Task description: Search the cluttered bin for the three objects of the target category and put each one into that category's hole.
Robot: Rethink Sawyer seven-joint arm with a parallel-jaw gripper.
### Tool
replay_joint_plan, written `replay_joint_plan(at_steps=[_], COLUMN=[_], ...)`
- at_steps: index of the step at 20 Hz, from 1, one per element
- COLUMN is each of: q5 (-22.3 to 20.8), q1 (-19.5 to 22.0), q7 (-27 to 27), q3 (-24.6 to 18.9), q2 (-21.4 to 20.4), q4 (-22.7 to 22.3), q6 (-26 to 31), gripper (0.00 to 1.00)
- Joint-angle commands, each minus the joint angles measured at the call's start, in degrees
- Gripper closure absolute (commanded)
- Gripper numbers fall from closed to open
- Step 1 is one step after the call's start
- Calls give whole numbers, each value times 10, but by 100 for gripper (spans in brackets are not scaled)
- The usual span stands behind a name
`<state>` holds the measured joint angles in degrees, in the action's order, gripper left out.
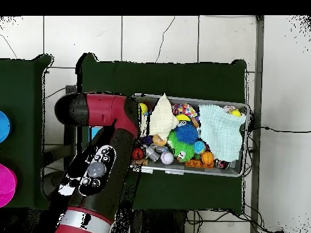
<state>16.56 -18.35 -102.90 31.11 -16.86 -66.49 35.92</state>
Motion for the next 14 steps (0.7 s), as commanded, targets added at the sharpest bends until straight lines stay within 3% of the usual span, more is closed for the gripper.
replay_joint_plan(at_steps=[1,9,14], q5=[-45,-60,-17], q1=[14,39,39], q7=[-91,-46,-89], q3=[34,30,-37], q2=[14,-23,-15], q4=[21,34,-1], q6=[23,81,113], gripper=[100,100,100])
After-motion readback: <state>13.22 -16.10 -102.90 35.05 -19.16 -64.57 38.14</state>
